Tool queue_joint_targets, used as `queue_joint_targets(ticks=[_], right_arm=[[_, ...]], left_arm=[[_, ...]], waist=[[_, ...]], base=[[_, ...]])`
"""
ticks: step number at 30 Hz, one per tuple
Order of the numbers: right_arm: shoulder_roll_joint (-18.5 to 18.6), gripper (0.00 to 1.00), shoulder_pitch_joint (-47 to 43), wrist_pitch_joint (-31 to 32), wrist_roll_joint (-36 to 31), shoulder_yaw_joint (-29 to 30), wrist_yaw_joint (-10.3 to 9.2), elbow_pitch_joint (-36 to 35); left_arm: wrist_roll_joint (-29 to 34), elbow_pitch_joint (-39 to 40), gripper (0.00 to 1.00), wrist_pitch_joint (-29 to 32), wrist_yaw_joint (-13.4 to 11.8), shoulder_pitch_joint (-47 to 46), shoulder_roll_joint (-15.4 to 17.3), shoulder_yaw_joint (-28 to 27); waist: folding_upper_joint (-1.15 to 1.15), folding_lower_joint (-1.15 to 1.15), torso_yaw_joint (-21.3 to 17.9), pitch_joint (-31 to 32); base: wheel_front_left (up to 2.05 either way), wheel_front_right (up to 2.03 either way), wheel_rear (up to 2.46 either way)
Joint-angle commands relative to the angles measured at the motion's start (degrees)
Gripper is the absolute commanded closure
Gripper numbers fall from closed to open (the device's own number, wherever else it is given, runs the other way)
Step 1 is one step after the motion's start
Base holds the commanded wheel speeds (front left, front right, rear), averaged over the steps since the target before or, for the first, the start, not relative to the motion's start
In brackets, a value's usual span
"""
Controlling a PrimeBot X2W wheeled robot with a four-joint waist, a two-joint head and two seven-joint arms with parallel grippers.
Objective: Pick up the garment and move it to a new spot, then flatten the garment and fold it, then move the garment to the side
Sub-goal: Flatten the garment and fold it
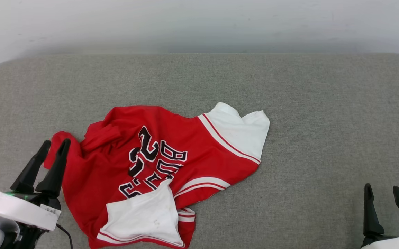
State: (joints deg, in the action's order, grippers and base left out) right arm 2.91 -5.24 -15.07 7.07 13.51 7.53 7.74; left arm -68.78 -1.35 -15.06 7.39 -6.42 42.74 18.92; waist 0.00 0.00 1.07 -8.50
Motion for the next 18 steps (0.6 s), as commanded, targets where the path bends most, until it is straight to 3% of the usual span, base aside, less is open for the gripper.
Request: queue_joint_targets(ticks=[1, 9, 14, 18], right_arm=[[0.0, 0.0, 0.6, -0.1, -0.3, -0.1, -0.07, -0.3], [0.2, 0.0, 2.2, -0.2, -1.1, -2.2, -0.07, -0.4], [0.3, 0.0, 2.8, -0.2, -0.5, -2.3, -0.08, -1.1], [0.2, 0.0, 2.0, -0.1, -0.4, -2.8, -0.07, -2.4]], left_arm=[[1.9, 0.8, 0.0, -0.1, 0.1, 0.7, -1.2, -1.8], [22.7, 1.7, 0.0, -0.1, 0.1, 5.0, -11.1, -13.0], [32.5, 4.2, 0.0, -0.1, 0.2, 6.6, -16.0, -15.8], [36.7, 6.9, 0.0, -0.1, 0.2, 8.1, -20.0, -17.7]], waist=[[0.0, 0.0, 0.1, 0.0], [0.0, 0.0, 0.3, 0.4], [0.0, 0.0, 0.4, 1.0], [0.0, 0.0, 0.9, 1.0]], base=[[0.0, 0.0, 0.0], [0.0, 0.0, 0.0], [0.0, 0.0, 0.0], [0.0, 0.0, 0.0]])
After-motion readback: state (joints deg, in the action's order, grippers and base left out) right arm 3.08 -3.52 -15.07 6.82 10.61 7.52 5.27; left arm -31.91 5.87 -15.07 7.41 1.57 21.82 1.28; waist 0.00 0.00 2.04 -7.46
